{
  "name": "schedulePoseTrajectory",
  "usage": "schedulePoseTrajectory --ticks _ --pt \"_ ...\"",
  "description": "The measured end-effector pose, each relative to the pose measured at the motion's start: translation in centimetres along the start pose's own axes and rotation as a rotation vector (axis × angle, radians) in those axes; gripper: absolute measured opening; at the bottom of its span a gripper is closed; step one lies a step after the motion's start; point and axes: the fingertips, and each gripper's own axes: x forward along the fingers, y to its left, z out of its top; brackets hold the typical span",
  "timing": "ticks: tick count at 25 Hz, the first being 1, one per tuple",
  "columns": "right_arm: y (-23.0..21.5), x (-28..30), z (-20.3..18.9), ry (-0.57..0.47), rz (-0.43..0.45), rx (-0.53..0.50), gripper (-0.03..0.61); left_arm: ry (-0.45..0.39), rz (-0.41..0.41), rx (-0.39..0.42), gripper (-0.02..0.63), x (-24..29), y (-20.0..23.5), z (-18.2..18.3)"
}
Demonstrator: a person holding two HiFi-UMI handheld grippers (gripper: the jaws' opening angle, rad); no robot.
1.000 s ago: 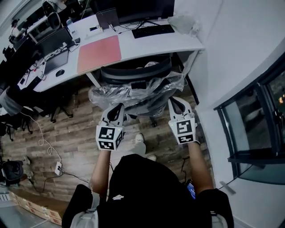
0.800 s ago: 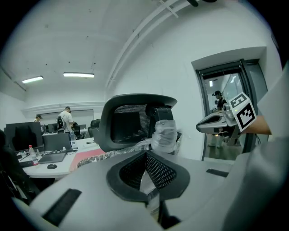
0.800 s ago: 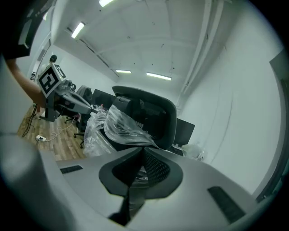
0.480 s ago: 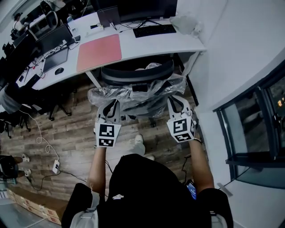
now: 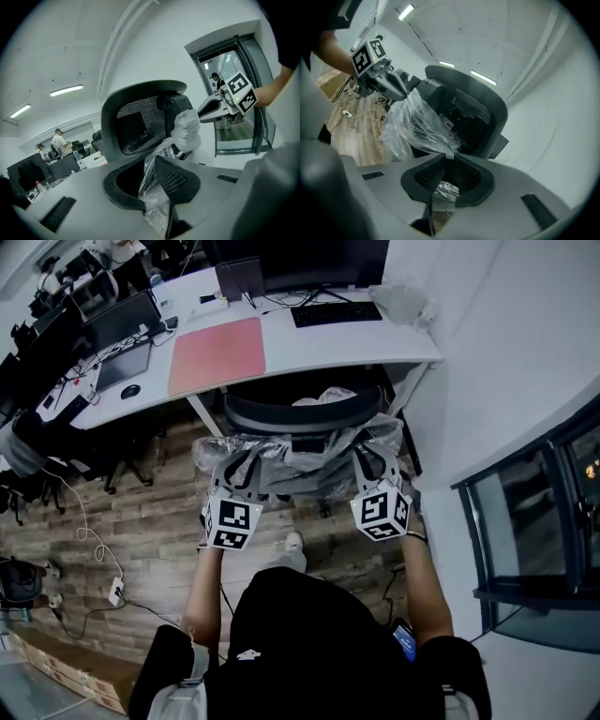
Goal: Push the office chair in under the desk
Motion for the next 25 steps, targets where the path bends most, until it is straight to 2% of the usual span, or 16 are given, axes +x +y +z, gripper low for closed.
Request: schedulePoseTrajectory --ticks 2,5,9,13,18,25 --pt "0.4 0.7 0.1 0.004 0.015 -0.03 0.078 0.012 -0.027 0.026 0.142 0.6 -0.2 -0.1" --pt "0.8 1.6 0.0 0.013 0.034 -0.073 0.146 0.031 -0.041 0.093 0.178 1.5 -0.4 -0.3" --pt "0.6 2.5 -0.1 0.022 0.031 -0.113 0.195 0.063 -0.069 0.189 0.249 2.4 -0.8 -0.8" --pt "0.3 3.5 -0.3 0.029 0.025 -0.141 0.248 0.092 -0.053 0.323 0.295 3.5 -0.8 -1.2" --pt "0.2 4.8 -0.2 0.033 0.024 -0.171 0.268 0.13 -0.043 0.445 0.313 5.0 -1.0 -1.8" --pt "1.1 5.9 -1.0 0.046 0.082 -0.211 0.285 0.127 -0.052 0.45 0.313 6.2 -0.8 -1.8"
